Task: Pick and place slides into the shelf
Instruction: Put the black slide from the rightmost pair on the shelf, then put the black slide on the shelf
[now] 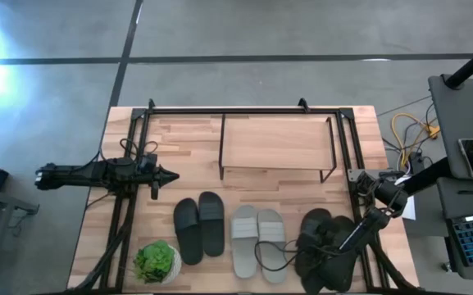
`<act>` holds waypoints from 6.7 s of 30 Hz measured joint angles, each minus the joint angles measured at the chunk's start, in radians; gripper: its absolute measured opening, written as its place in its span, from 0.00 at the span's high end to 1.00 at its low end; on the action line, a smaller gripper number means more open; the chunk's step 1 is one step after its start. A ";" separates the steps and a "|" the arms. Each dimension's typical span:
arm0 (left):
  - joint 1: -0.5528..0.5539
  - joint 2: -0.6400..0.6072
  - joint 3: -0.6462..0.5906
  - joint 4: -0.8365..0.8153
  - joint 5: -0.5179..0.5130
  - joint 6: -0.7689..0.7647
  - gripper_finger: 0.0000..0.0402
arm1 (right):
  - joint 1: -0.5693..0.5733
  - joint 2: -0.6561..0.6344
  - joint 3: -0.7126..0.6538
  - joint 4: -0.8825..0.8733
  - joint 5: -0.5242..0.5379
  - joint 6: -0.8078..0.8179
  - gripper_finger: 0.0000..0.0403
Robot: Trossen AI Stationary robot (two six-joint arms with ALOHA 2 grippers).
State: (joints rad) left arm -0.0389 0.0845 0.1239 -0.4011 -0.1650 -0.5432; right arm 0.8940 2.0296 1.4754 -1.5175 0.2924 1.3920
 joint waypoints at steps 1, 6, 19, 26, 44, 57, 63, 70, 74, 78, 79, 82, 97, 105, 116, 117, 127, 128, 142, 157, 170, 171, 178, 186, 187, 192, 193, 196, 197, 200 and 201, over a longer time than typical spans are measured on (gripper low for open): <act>0.000 0.000 0.000 0.000 0.000 0.000 1.00 | 0.000 0.000 -0.001 -0.016 0.000 0.001 0.53; 0.000 0.000 0.000 0.000 0.000 0.000 1.00 | 0.000 0.003 -0.027 -0.015 0.000 0.008 0.53; 0.000 0.000 0.000 0.000 0.000 0.000 1.00 | -0.040 0.016 -0.128 0.016 -0.003 0.071 0.75; 0.000 0.000 0.000 0.000 0.000 0.000 1.00 | -0.047 0.016 -0.141 0.010 0.016 0.084 0.96; 0.000 -0.001 0.000 0.002 0.000 0.000 1.00 | -0.241 -0.116 0.214 -0.052 0.613 -0.680 0.97; 0.000 0.000 0.000 0.002 0.000 0.000 1.00 | -0.706 -0.301 0.135 0.183 0.727 -1.262 0.97; 0.000 0.000 0.000 0.002 0.000 0.000 1.00 | -0.876 -0.418 -0.018 0.597 0.538 -1.697 0.97; 0.000 0.000 0.000 0.002 0.000 0.000 1.00 | -1.009 -0.460 -0.110 0.662 0.521 -1.794 0.97; 0.000 0.000 0.000 0.002 0.000 0.000 1.00 | -1.039 -0.431 -0.138 0.762 0.508 -1.809 0.97; 0.000 0.000 0.000 0.002 0.000 0.000 1.00 | -1.054 -0.399 -0.150 0.774 0.509 -1.834 0.97; 0.000 0.000 0.000 0.002 0.000 0.000 1.00 | -1.060 -0.398 -0.154 0.773 0.509 -1.827 0.97; 0.000 0.000 0.000 0.002 0.000 0.000 1.00 | -1.075 -0.399 -0.160 0.775 0.508 -1.781 0.97; 0.000 0.000 0.000 0.002 0.000 0.000 1.00 | -1.074 -0.403 -0.142 0.741 0.444 -1.714 0.76; 0.000 0.000 0.000 0.002 0.000 0.000 1.00 | -1.036 -0.411 -0.108 0.650 0.436 -1.687 0.59; 0.000 -0.001 0.000 0.002 0.000 0.000 1.00 | -0.914 -0.452 0.019 0.372 0.462 -1.495 0.54; 0.000 0.000 0.000 0.002 0.000 0.000 1.00 | -0.893 -0.452 0.041 0.304 0.462 -1.428 0.54; 0.000 0.000 0.000 0.002 0.000 0.000 1.00 | -0.491 -0.503 0.109 -0.053 0.299 -0.954 0.54; 0.000 0.000 0.000 0.002 0.000 0.000 1.00 | -0.449 -0.505 0.108 -0.057 0.283 -0.908 0.55; 0.000 0.000 0.000 0.002 0.000 0.000 1.00 | -0.067 -0.430 -0.043 -0.056 -0.096 -0.250 0.55; 0.000 0.000 0.000 0.002 0.000 0.000 1.00 | 0.200 -0.328 -0.100 -0.047 -0.324 0.152 0.55; 0.000 0.000 0.000 0.002 0.000 0.000 1.00 | 0.222 -0.126 -0.008 -0.038 -0.318 0.101 0.55; 0.000 0.000 0.000 0.002 0.000 0.000 1.00 | 0.222 -0.113 0.000 -0.038 -0.318 0.100 0.55; 0.000 0.000 0.000 0.002 0.000 0.000 1.00 | 0.221 -0.065 0.030 -0.042 -0.302 0.154 0.55; 0.000 0.000 0.000 0.002 0.000 0.000 1.00 | 0.220 -0.023 0.024 -0.038 -0.238 0.158 0.55; 0.000 0.000 0.000 0.002 0.000 0.000 1.00 | 0.220 -0.012 0.024 -0.038 -0.238 0.149 0.55; 0.000 0.000 0.000 0.002 0.000 0.000 1.00 | 0.220 0.039 0.022 -0.055 -0.238 0.100 0.55; 0.000 0.000 0.000 0.002 0.000 0.000 1.00 | 0.220 0.046 0.022 -0.053 -0.239 0.101 0.55; 0.000 0.000 0.000 0.002 0.000 0.000 1.00 | 0.220 0.055 0.018 -0.053 -0.239 0.135 0.55; 0.000 0.000 0.000 0.002 0.000 0.000 1.00 | 0.220 0.056 0.014 -0.053 -0.239 0.151 0.55; 0.000 0.000 0.000 0.002 0.000 0.000 1.00 | 0.219 0.058 -0.009 -0.053 -0.239 0.200 0.55; 0.000 0.000 0.000 0.002 0.000 0.000 1.00 | 0.218 0.058 -0.020 -0.054 -0.239 0.211 0.55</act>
State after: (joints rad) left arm -0.0388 0.0845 0.1241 -0.3996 -0.1650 -0.5431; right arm 1.1125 2.0872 1.4551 -1.5713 0.0536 1.6034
